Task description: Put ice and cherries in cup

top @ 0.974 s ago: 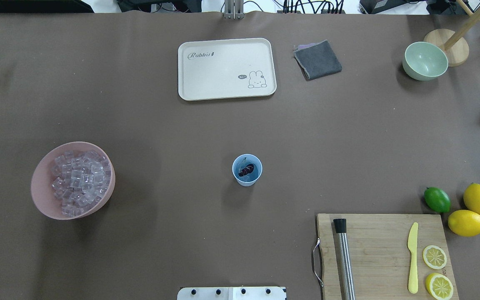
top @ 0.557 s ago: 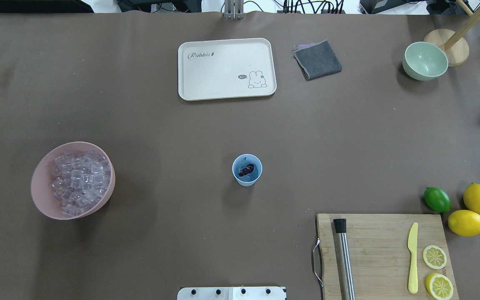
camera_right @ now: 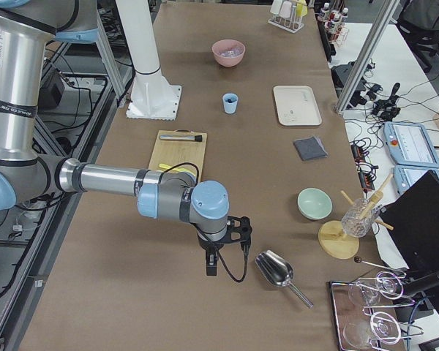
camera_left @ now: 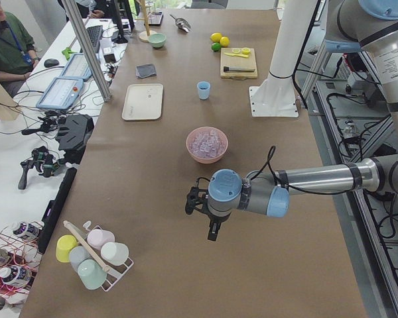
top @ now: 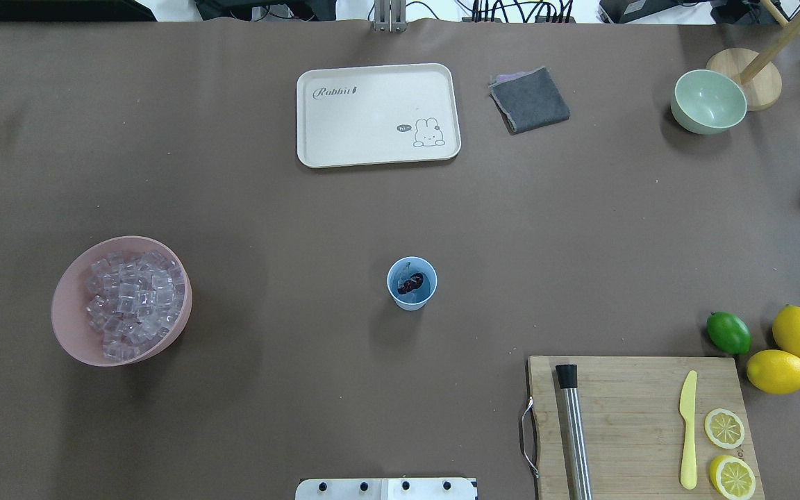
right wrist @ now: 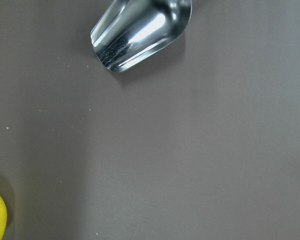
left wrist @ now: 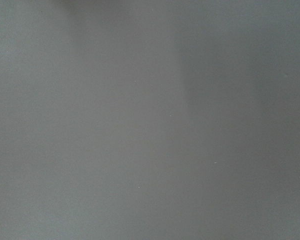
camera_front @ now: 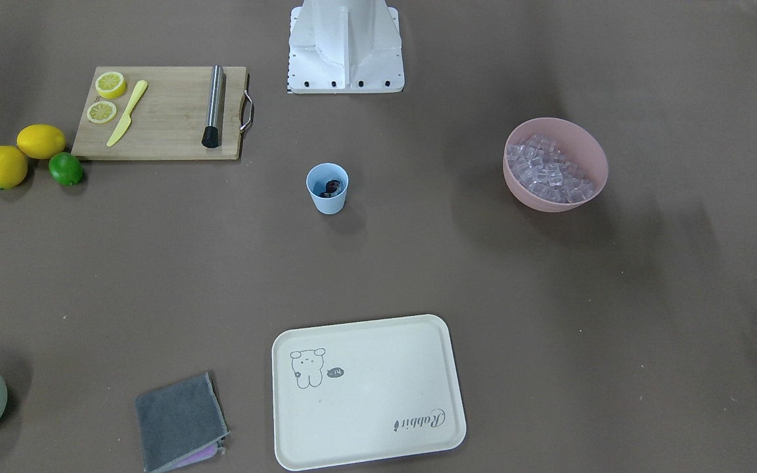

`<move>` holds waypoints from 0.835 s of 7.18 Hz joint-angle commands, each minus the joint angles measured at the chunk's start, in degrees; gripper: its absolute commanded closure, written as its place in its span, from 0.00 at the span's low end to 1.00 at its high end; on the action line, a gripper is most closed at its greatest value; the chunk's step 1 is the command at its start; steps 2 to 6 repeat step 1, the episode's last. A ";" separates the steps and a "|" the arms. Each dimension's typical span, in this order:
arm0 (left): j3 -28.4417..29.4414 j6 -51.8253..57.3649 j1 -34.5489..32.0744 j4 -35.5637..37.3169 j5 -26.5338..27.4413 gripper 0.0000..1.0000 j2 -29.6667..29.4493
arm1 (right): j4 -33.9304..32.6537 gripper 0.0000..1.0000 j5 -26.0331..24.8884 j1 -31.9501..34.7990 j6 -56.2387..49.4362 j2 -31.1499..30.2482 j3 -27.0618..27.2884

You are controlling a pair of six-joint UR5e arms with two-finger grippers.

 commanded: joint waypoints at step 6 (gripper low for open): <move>0.34 -0.36 0.34 0.07 0.72 0.02 -0.54 | 0.00 0.00 0.06 0.00 0.06 0.03 0.02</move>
